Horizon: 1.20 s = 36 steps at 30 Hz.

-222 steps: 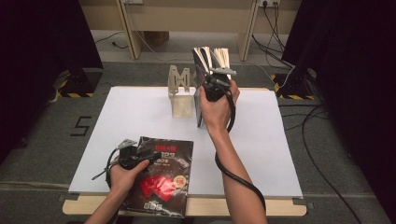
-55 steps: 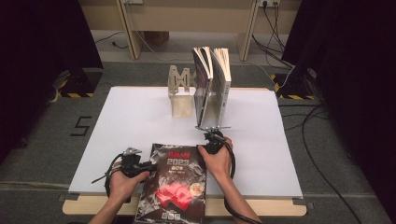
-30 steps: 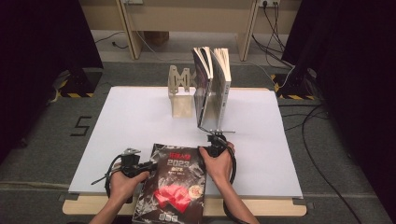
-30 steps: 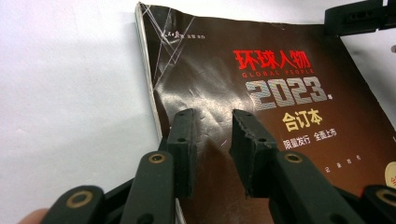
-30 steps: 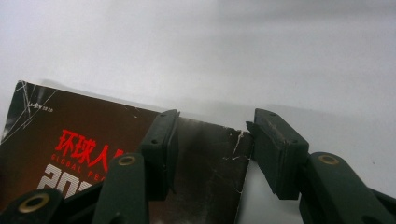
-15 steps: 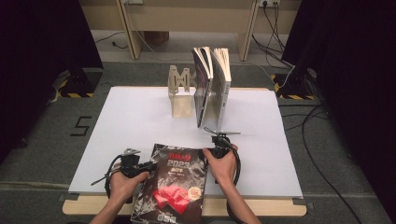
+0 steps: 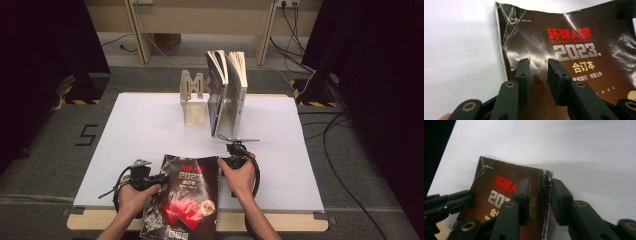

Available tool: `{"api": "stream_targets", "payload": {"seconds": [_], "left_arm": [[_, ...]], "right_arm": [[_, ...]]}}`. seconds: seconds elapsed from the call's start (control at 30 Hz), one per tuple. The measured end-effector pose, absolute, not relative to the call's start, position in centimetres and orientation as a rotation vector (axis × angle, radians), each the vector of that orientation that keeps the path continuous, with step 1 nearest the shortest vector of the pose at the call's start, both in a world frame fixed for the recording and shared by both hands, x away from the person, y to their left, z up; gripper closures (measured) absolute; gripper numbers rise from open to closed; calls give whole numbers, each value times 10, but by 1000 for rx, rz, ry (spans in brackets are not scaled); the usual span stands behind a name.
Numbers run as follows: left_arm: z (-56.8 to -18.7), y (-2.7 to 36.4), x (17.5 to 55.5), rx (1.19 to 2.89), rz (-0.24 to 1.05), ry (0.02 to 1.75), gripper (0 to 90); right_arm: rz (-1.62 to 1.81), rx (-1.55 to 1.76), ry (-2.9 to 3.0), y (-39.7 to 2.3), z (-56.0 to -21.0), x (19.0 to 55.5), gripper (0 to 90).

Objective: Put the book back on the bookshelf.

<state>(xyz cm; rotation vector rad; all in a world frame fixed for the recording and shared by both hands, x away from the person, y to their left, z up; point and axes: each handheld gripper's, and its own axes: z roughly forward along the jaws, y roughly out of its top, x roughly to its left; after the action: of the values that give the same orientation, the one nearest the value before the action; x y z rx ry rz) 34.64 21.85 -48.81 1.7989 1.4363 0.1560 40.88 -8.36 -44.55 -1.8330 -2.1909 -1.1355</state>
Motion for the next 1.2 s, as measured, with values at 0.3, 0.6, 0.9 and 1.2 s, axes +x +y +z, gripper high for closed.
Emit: {"api": "stream_targets", "payload": {"seconds": [0.3, 0.6, 0.9, 1.2], "left_arm": [[-488, 219, 346, 1808, 154, 1429, 696], [-488, 220, 346, 1807, 155, 1424, 706], [-489, 220, 346, 1805, 153, 1423, 707], [-487, 221, 347, 1817, 141, 1408, 679]], "right_arm": [[-1125, -1746, -2211, -83, -437, 416, 871], [-1142, -1716, -2210, -82, -446, 418, 818], [-1035, -1707, -2231, -80, -463, 424, 745], [-1072, -1691, -2226, -76, -459, 421, 868]]}}
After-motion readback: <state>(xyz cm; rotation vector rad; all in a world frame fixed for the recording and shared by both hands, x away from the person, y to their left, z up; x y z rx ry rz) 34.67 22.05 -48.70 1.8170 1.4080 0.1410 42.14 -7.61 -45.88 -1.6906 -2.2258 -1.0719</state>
